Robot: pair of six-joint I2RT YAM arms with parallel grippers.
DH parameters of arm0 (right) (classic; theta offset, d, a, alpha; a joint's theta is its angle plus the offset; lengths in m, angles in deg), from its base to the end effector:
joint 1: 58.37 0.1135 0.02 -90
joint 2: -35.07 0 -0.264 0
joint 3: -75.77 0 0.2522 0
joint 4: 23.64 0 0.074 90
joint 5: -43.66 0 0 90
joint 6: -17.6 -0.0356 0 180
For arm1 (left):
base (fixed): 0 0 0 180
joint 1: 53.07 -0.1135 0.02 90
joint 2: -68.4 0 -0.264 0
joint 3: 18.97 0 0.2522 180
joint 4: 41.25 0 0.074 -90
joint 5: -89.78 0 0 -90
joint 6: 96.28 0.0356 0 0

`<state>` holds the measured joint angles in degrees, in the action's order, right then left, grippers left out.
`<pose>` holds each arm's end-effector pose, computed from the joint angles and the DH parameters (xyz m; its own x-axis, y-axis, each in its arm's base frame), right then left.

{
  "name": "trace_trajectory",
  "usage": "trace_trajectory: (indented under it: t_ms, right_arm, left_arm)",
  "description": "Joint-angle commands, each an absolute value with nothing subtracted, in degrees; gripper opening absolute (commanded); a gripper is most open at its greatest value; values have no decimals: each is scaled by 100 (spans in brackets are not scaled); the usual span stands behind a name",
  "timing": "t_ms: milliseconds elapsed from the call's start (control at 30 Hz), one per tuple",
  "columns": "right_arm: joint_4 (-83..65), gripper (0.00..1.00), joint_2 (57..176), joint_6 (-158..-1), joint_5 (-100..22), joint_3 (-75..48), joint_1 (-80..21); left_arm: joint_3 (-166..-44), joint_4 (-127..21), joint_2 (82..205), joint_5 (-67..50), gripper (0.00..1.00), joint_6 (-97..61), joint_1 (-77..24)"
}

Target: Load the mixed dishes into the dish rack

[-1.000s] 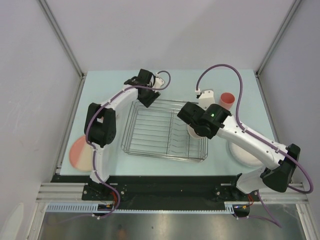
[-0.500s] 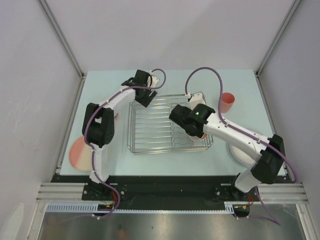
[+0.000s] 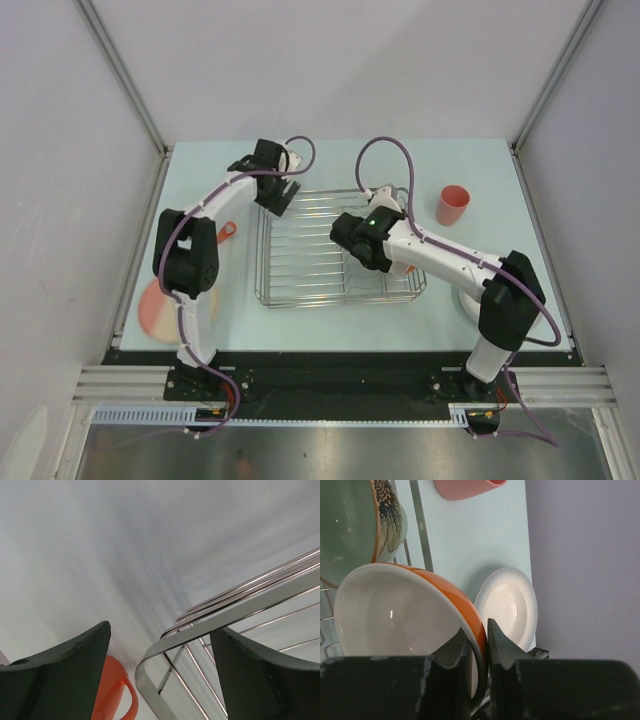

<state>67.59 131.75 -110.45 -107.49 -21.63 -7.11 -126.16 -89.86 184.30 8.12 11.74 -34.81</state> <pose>0.2134 0.2161 0.2877 -0.7277 -0.4318 -0.5328 0.0855 0.7137 -0.6952 0.4229 -0.1341 0.2209 -0.6872 0.5490 -0.4757 0.4714 0.8353 0.2831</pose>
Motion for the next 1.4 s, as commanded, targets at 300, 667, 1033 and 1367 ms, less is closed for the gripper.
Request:
trace_trajectory:
  t_ms: [300,667,1033,1367]
  right_arm:
    - [7643,0,14158,-10888,-11050,-2254,-547]
    - [7643,45,14247,-10826,-10813,-2289,-256]
    - [7731,86,13624,-10818,-10761,-2430,-28]
    - [6840,98,12429,-11434,-10971,-4056,-1008]
  left_arm:
    - [-12423,-9016,17678,506,85,1086,-3672]
    - [-12414,-9130,17317,286,86,980,-3690]
    - [-12695,-9394,17168,356,87,971,-3690]
    - [-13406,-10009,17054,155,88,761,-3699]
